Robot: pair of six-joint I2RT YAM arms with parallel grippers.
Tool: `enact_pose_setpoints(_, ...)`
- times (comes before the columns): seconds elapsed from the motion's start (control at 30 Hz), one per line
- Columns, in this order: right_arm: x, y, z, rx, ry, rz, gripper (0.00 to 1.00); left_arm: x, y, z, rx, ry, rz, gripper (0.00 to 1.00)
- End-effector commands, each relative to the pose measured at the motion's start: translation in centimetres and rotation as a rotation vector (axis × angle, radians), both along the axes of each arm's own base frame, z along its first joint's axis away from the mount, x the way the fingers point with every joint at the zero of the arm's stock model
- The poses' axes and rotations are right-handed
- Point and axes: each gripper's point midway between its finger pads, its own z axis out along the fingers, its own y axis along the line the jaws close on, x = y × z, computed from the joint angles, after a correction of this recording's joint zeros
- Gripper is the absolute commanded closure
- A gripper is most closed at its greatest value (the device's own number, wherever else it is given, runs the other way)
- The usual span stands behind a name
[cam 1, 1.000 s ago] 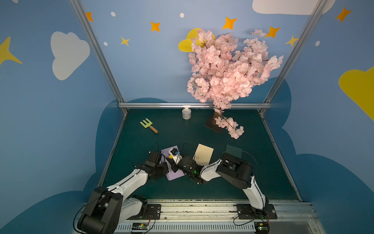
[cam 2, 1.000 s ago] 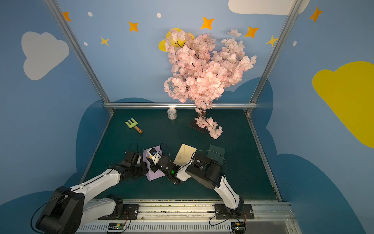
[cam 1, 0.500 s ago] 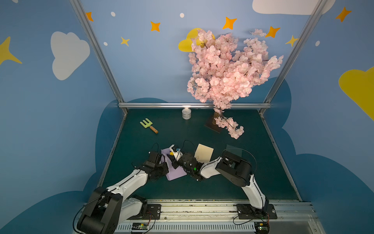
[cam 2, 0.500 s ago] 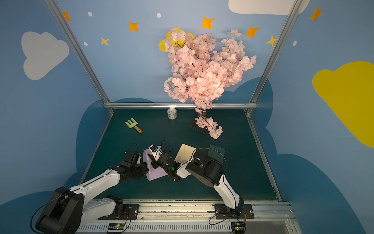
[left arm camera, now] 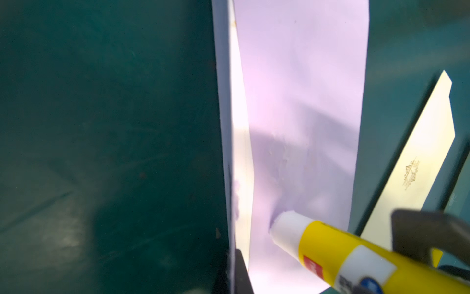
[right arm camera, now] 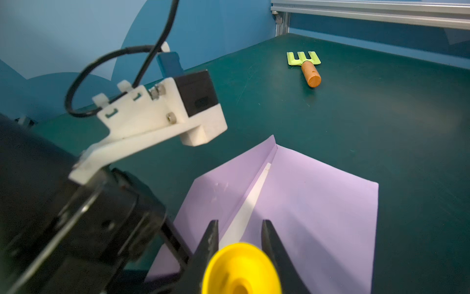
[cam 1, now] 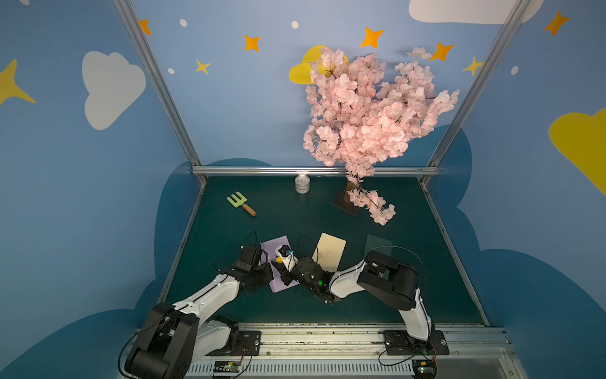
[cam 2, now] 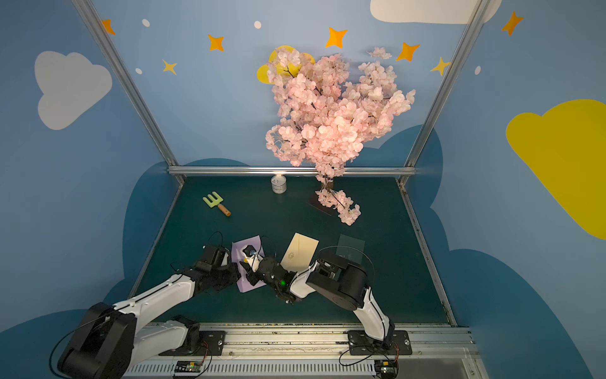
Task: Seal the envelope with a glue stick
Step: Apply the envelope at the center of the board.
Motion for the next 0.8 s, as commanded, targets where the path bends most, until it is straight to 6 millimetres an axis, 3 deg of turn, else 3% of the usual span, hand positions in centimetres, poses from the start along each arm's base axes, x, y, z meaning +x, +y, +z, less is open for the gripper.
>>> enact_pose_setpoints(0.0,2.2,-0.4,-2.9,-0.068,0.037,-0.066,1.0,-1.1,0.0,-1.0,0.006,0.045,-0.015,0.97)
enact_pose_setpoints(0.17,4.9,0.0,-3.2,-0.066,0.043,-0.096,1.0,-1.2,0.0,-1.1,0.002,0.047,-0.013,0.97)
enact_pose_setpoints(0.37,6.9,0.4,-3.2,-0.08,0.018,-0.114,1.0,-1.4,0.1,-1.2,0.006,0.051,-0.007,0.97)
enact_pose_setpoints(0.47,5.9,0.1,-2.6,-0.088,0.001,-0.085,1.0,-1.4,0.2,-1.2,0.01,0.051,-0.006,0.97)
enact_pose_setpoints(0.77,0.2,-2.5,-2.6,-0.113,0.058,-0.034,1.0,-1.0,0.0,-0.9,0.007,0.042,-0.008,0.97)
